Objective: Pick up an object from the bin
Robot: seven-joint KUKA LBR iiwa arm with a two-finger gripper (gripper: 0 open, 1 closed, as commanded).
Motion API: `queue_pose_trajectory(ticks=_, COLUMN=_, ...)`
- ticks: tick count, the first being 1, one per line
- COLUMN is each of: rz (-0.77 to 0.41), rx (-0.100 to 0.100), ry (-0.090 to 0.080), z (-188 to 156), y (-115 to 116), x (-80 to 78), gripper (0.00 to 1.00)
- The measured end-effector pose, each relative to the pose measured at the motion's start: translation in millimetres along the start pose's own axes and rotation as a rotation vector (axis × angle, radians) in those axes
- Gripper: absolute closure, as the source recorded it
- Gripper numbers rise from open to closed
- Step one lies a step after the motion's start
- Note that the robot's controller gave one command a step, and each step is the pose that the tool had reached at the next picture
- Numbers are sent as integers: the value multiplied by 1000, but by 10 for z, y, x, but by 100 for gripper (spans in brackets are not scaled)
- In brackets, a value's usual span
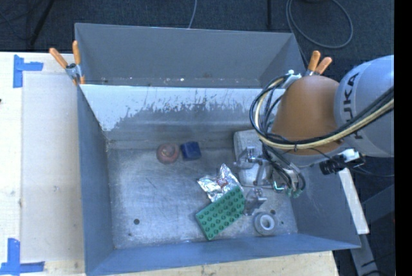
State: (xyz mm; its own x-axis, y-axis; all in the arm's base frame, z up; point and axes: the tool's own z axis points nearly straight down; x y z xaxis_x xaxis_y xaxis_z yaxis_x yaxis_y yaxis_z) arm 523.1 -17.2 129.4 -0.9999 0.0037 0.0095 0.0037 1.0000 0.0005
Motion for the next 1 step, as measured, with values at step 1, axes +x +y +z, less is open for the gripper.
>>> queue_pose_trajectory(ticks=1, rz=-2, rx=5, ry=-13, z=533, y=278, x=-93, gripper=0)
